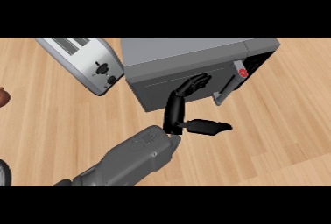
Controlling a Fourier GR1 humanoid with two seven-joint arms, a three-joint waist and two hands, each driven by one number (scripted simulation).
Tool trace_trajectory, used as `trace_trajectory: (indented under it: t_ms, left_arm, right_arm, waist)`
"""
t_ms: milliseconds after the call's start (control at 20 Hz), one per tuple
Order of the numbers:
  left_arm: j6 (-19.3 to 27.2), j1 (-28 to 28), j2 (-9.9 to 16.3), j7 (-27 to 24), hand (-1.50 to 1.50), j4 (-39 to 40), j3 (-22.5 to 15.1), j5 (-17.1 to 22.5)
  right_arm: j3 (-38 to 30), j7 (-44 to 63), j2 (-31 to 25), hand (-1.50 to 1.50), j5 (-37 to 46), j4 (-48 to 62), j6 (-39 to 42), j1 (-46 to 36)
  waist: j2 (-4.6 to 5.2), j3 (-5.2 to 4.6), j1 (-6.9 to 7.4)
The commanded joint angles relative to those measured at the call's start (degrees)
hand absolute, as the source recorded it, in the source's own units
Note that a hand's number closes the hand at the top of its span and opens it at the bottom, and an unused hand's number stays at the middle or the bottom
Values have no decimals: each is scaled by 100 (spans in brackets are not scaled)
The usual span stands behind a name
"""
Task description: Pick up the milk, place it into the microwave and close the microwave
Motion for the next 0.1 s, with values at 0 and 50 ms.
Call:
trace_trajectory:
  t_ms: [0, 50]
  left_arm:
    - [124, -395, 3, 64, -150, 523, 409, 224]
    - [129, -403, 3, 26, -150, 556, 405, 226]
  right_arm:
    - [-92, 41, -108, -150, -257, 278, 159, -151]
    - [-101, 78, -171, -150, -279, 316, 196, -198]
  waist:
    - [56, -2, -60]
    - [44, -7, -40]
